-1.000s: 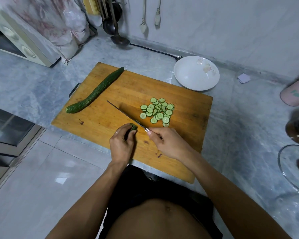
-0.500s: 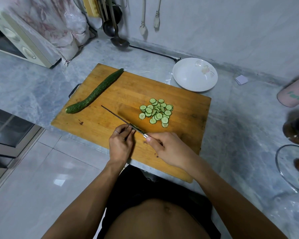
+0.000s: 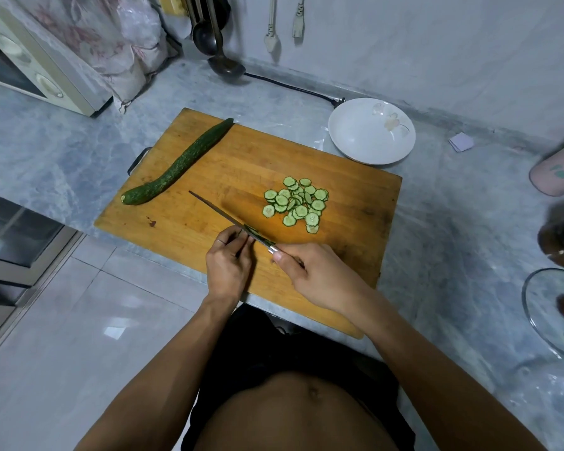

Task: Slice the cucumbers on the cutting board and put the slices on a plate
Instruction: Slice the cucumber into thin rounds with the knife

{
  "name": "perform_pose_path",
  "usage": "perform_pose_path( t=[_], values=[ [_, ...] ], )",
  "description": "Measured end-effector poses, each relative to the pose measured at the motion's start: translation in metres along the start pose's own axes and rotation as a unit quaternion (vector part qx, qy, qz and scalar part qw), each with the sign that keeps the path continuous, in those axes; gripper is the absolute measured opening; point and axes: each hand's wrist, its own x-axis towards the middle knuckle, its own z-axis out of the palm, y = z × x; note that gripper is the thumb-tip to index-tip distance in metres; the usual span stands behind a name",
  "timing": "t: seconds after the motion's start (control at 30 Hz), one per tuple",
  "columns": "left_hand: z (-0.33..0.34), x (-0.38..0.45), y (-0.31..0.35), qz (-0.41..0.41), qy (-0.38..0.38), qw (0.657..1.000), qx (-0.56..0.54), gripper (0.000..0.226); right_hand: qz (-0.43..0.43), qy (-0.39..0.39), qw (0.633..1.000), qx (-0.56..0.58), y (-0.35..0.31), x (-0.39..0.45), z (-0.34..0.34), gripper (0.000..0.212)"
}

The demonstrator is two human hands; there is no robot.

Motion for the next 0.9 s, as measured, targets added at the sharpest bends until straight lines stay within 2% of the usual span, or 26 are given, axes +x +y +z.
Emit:
perform_pose_path(
  t=[0.2, 0.47, 0.7, 0.8, 0.9],
  values=[
    [0.001, 0.0, -0.001, 0.0, 0.005, 1.0, 0.0, 0.013, 0.003, -0.004, 1.0, 0.026, 0.004, 0.011, -0.002, 0.043],
    [0.001, 0.0, -0.004, -0.02, -0.028, 0.999, 0.011, 0.015, 0.021, -0.008, 1.0, -0.001, 0.009, 0.03, 0.01, 0.038],
    [-0.004, 0.002, 0.002, -0.008, -0.004, 1.0, -0.001, 0.012, 0.016, -0.014, 0.999, 0.025, 0.015, 0.031, -0.001, 0.038],
    [-0.008, 0.007, 0.004, -0.02, -0.006, 1.0, 0.002, 0.012, 0.003, -0.01, 1.0, -0.008, 0.017, 0.026, -0.009, 0.037],
    [-0.015, 0.012, 0.007, -0.035, 0.026, 0.999, 0.002, 0.015, 0.034, -0.002, 0.996, -0.084, 0.023, 0.021, -0.023, 0.041]
  ],
)
